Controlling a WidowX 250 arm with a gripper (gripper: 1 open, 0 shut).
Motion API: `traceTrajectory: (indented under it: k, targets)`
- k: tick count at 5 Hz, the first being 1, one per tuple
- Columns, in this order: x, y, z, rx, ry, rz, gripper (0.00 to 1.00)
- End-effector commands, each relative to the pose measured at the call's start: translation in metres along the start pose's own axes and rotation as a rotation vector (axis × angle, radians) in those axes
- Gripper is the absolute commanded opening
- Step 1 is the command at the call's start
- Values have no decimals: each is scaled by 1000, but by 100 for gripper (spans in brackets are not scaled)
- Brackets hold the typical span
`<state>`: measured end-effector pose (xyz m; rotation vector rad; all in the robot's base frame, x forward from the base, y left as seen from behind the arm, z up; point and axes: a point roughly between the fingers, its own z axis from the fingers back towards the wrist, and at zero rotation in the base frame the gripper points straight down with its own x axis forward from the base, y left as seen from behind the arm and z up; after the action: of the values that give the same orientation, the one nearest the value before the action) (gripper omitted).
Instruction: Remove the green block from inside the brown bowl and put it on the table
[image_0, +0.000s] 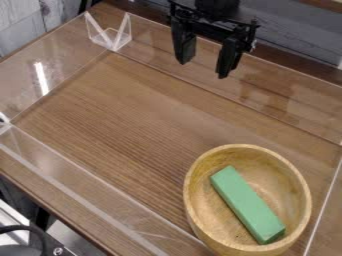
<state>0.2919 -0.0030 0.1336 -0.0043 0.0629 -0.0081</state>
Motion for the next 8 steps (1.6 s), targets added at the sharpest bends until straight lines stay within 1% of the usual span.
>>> traceTrajectory:
  k: [1, 2, 3, 4, 5, 6, 8]
  targets:
    - [-23, -17, -6, -33, 17, 249, 100]
    - [-56, -43, -14, -65, 18, 497, 100]
    - [-83, -73, -22, -101, 6, 714, 100]
    - [-94, -93, -39, -137, 0, 862, 100]
    - [-91, -104, -54, -164, 6, 910, 100]
    - [-81, -105, -50, -187, 15, 916, 100]
    - [-72, -101, -51, -218, 17, 933, 100]
